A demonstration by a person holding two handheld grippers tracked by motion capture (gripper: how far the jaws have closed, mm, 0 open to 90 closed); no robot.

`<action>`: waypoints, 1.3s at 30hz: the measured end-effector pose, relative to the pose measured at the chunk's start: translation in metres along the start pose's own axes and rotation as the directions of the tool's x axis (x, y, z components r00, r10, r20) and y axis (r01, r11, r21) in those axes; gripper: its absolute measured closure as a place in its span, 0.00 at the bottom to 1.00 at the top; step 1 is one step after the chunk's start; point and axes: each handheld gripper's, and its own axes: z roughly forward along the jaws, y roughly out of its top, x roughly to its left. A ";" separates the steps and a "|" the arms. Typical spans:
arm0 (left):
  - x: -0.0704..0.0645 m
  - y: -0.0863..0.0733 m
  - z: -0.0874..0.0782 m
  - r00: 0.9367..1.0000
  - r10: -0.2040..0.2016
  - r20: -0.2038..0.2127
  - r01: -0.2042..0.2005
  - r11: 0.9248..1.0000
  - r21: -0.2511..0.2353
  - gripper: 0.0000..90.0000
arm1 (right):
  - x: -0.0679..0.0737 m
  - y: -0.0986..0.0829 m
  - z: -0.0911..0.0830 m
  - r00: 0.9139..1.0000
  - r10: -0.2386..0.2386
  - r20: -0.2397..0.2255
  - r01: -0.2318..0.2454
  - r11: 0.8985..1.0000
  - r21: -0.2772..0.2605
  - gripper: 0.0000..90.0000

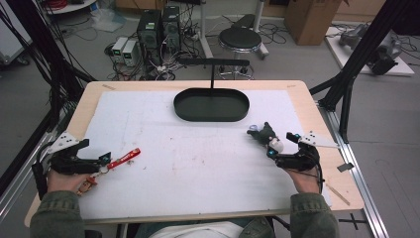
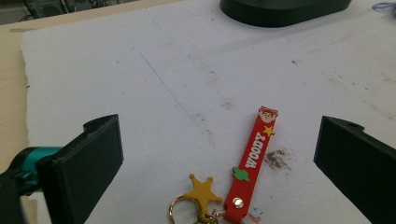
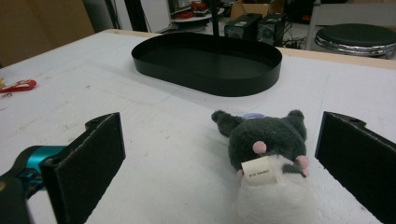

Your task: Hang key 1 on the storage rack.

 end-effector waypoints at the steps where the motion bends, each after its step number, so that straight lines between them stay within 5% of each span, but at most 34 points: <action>1: 0.000 0.000 0.000 1.000 -0.003 0.005 0.003 1.000 -0.003 0.02 | -0.001 0.000 0.000 1.000 -0.008 0.001 0.008 1.000 0.000 0.01; 22: 0.000 0.000 0.005 1.000 0.007 0.017 -0.007 1.000 0.025 0.02 | -0.003 -0.002 0.002 1.000 0.013 -0.010 -0.013 1.000 0.008 0.01; 26: -0.002 0.001 0.010 0.999 0.029 0.027 -0.031 0.998 0.061 0.02 | -0.003 -0.002 0.003 1.000 0.016 -0.013 -0.015 1.000 0.018 0.01; 39: -0.021 0.025 0.018 0.994 0.062 0.093 -0.072 0.992 0.100 0.02 | 0.003 -0.003 0.008 1.000 0.002 -0.013 -0.002 0.999 0.049 0.01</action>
